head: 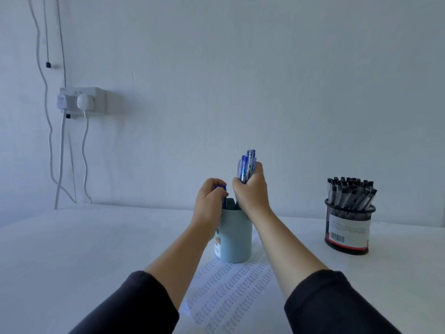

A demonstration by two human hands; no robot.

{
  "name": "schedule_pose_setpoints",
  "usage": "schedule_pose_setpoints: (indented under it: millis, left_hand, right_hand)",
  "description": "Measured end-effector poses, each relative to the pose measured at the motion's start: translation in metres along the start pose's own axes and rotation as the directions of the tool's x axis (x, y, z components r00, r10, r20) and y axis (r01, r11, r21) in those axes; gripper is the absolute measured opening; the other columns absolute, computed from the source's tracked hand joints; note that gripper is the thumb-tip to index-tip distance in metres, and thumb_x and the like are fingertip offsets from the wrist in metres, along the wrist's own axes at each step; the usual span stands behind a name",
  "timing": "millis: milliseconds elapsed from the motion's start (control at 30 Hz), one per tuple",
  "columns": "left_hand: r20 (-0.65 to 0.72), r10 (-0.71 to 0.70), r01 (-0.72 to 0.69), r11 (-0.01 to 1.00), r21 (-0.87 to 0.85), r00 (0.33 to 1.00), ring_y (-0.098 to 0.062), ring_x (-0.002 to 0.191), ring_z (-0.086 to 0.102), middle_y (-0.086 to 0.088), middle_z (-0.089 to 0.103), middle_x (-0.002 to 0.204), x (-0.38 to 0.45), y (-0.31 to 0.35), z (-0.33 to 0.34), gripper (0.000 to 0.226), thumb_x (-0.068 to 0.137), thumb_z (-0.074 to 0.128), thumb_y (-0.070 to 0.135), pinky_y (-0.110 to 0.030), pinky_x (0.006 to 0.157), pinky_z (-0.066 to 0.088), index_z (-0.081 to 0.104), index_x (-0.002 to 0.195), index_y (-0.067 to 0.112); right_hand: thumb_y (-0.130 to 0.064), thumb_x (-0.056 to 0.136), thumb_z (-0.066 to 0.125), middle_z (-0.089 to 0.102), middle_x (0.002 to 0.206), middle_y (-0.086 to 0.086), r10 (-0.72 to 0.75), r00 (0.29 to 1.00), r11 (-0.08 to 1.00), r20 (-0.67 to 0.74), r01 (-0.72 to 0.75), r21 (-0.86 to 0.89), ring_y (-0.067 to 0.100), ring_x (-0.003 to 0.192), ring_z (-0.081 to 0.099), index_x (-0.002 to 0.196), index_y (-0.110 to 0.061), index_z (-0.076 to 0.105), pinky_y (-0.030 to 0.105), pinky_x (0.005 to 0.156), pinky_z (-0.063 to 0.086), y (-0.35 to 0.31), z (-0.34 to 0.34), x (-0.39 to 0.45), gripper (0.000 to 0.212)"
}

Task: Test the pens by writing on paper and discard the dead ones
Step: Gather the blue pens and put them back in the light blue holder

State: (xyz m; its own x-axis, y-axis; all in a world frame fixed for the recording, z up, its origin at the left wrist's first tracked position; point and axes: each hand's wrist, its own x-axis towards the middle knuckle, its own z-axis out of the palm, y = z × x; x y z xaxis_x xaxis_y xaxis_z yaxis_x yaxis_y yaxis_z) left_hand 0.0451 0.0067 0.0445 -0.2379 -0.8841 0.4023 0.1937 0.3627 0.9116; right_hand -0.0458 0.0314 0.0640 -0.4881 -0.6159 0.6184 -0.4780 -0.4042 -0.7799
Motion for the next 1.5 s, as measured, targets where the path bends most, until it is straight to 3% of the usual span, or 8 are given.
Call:
schedule_pose_setpoints:
  millis: [300,433,600,767,933,1133,1300,1500]
  left_hand:
    - [0.083,0.010,-0.004,0.998,-0.067,0.996,-0.014,0.067,0.056,-0.004,0.060,0.080,-0.010,0.002,0.000,0.022,0.086,0.048,0.004,-0.021,0.055,0.045,0.051,0.105,0.014]
    - [0.248,-0.047,0.051,0.999,-0.011,0.968,-0.017,0.088,0.066,-0.006,0.064,0.104,-0.003,-0.007,-0.011,0.074,0.063,0.064,0.028,-0.027,0.070,0.052,0.036,0.132,0.024]
    - [0.430,-0.148,0.107,0.987,0.119,0.891,-0.021,0.106,0.059,-0.003,0.053,0.126,0.000,-0.013,-0.022,0.104,0.066,0.082,0.013,-0.032,0.081,0.054,0.017,0.144,0.034]
    - [0.406,-0.199,0.089,0.958,0.274,0.892,-0.021,0.097,0.061,-0.007,0.057,0.115,-0.002,-0.014,-0.026,0.089,0.069,0.079,-0.004,-0.040,0.070,0.059,0.029,0.136,0.026]
    - [0.275,-0.149,0.077,0.963,0.257,0.950,-0.018,0.085,0.062,-0.006,0.058,0.101,0.002,-0.008,-0.032,0.069,0.070,0.080,0.001,-0.032,0.063,0.058,0.039,0.123,0.015]
    - [0.079,-0.073,0.056,0.978,0.199,0.994,-0.017,0.082,0.060,-0.005,0.057,0.097,0.013,-0.009,-0.047,0.067,0.070,0.081,0.005,-0.031,0.060,0.053,0.038,0.119,0.019]
    - [-0.086,-0.032,0.051,0.970,0.238,0.996,-0.024,0.096,0.059,-0.002,0.057,0.105,0.015,-0.036,-0.036,0.073,0.062,0.087,0.015,-0.049,0.079,0.056,0.038,0.116,0.022]
    - [-0.053,0.035,-0.017,0.949,0.314,0.998,-0.018,0.098,0.056,0.002,0.056,0.111,0.005,-0.049,-0.010,0.080,0.068,0.085,0.024,-0.034,0.073,0.054,0.035,0.131,0.022]
  right_hand:
    - [-0.033,0.080,0.064,0.059,0.096,0.001,0.148,0.987,0.974,0.057,-0.136,-0.180,0.021,0.089,0.061,0.116,-0.019,0.038,0.042,0.084,0.052,-0.006,0.003,-0.003,0.047]
    - [-0.055,0.076,0.069,0.053,0.105,0.002,0.217,0.965,0.973,0.149,-0.200,-0.118,0.019,0.096,0.059,0.128,-0.020,0.034,0.036,0.084,0.049,-0.008,-0.010,-0.006,0.072]
    - [-0.046,0.095,0.045,0.047,0.113,0.006,0.357,0.922,0.921,0.153,-0.374,0.106,0.020,0.106,0.045,0.121,-0.017,0.037,0.031,0.082,0.031,0.001,-0.039,-0.001,0.040]
    - [-0.036,0.082,0.045,0.042,0.140,0.014,0.699,0.714,0.452,0.041,-0.396,-0.799,0.034,0.126,0.042,0.145,-0.010,0.030,0.041,0.105,0.035,0.044,-0.072,-0.010,0.070]
    - [-0.090,0.043,0.062,0.035,0.152,0.008,0.876,0.417,0.294,0.242,-0.064,-0.954,0.030,0.134,0.039,0.145,-0.013,0.035,0.043,0.111,0.030,0.047,-0.064,-0.033,0.131]
    - [-0.049,0.080,0.069,0.019,0.157,0.003,0.728,0.418,0.593,0.544,0.015,-0.805,0.026,0.143,0.022,0.152,-0.023,0.018,0.038,0.115,0.023,0.038,-0.058,-0.035,0.092]
    - [-0.055,0.071,0.075,0.012,0.155,0.006,0.686,0.525,0.599,0.504,-0.013,-0.801,0.031,0.143,0.019,0.152,-0.033,0.016,0.047,0.115,0.024,0.050,-0.052,-0.032,0.103]
    - [-0.053,0.066,0.080,0.033,0.151,0.003,0.579,0.692,0.694,0.431,-0.141,-0.707,0.023,0.137,0.035,0.147,-0.025,0.031,0.041,0.111,0.033,0.068,-0.054,-0.034,0.099]
